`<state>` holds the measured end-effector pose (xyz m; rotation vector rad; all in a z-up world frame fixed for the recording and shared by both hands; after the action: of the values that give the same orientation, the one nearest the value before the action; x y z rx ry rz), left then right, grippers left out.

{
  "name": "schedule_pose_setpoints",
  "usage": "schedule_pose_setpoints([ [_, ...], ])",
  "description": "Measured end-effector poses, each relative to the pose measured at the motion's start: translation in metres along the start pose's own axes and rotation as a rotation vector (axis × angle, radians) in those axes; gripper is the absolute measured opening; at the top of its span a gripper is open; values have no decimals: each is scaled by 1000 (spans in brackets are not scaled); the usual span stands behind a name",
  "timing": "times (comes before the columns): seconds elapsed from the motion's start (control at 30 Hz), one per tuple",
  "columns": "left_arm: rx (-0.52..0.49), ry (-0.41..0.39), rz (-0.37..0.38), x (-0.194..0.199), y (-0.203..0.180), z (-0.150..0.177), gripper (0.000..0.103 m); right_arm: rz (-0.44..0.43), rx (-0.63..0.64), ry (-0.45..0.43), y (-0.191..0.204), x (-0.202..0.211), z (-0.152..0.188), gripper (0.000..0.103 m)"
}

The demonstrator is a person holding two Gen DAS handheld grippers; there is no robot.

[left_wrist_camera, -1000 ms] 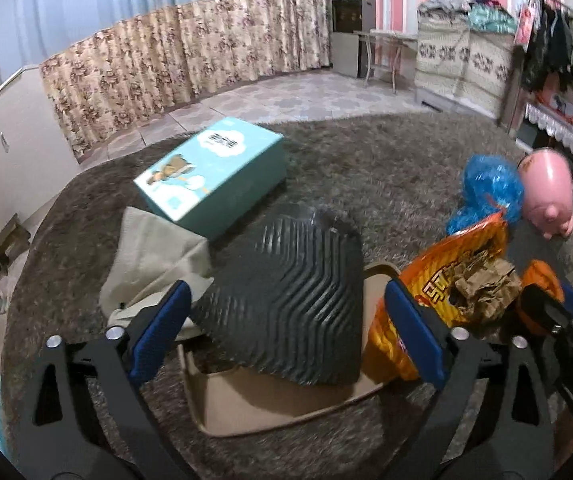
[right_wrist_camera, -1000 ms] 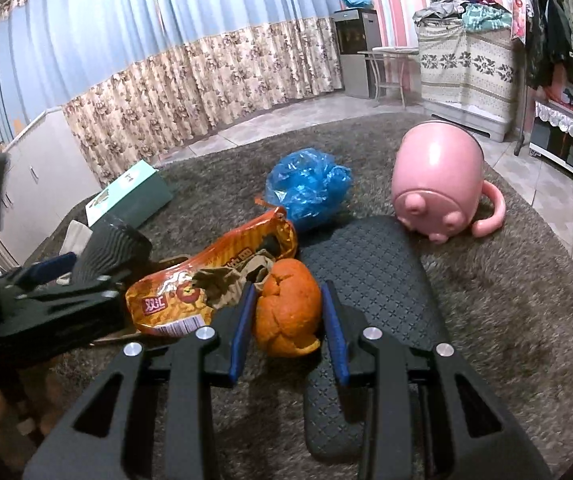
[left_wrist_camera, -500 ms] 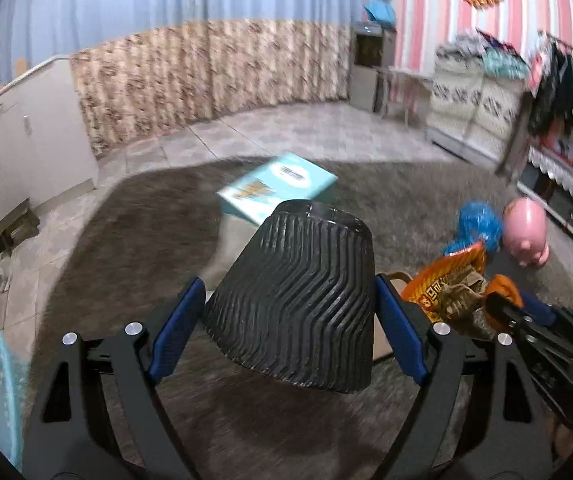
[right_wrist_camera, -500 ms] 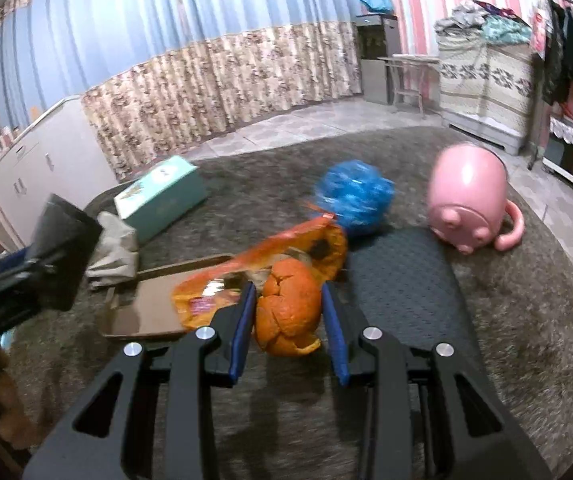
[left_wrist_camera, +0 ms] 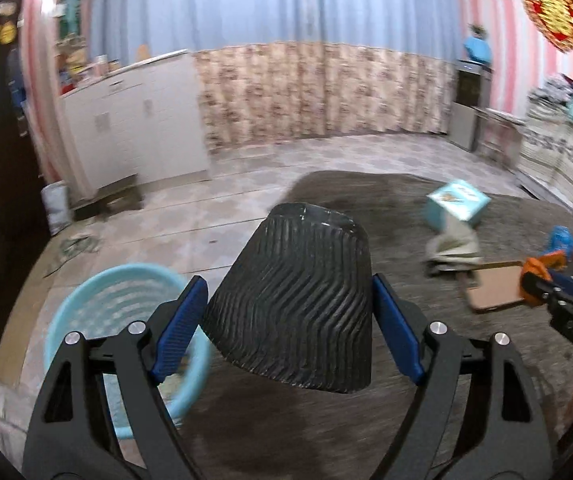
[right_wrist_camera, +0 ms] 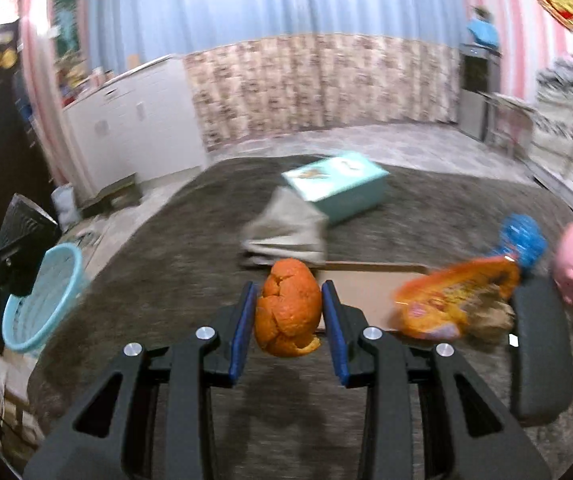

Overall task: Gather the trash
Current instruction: 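Carry the peel and black cup to the blue basket and release both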

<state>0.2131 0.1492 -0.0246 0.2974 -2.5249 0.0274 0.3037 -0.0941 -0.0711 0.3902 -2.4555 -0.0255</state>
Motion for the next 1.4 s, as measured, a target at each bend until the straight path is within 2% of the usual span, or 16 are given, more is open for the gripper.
schedule_pose_setpoints([
  [0.13,76,21,-50,3,53,13,80,-30,92,1,45,-3,-6,34],
  [0.33,176,40,-112,1,123,34,80,-130,208,-18,128,-5,-28,34],
  [0.5,206,67,-156,-13,161,46,80,-209,279,-17,193,-24,-48,34],
  [0.73,228,96,-172,-44,191,55,80,-294,300,7,251,-63,-57,34],
  [0.87,208,103,-185,-61,200,61,80,-335,258,67,258,-89,-34,34],
  [1.07,213,120,-157,-81,202,72,81,-290,256,131,254,-111,-3,34],
  [1.13,197,115,-160,-82,201,71,90,-282,240,135,248,-110,-3,34],
  [1.3,212,112,-186,-75,212,70,93,-279,257,122,253,-104,-1,34],
  [1.4,239,104,-241,-61,230,72,97,-297,286,122,270,-104,1,34],
])
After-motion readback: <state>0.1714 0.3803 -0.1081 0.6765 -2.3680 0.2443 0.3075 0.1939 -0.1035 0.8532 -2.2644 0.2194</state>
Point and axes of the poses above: each gripper's, at about its wrist camera, not at the fingertips, and x roughly against the way its jaws point, y to its left, z to its underside, the point moved 7 cm from there along -x, roughly the way its jaws point, and after that the axes turned 1 degree about z, right-handed, at the moved point
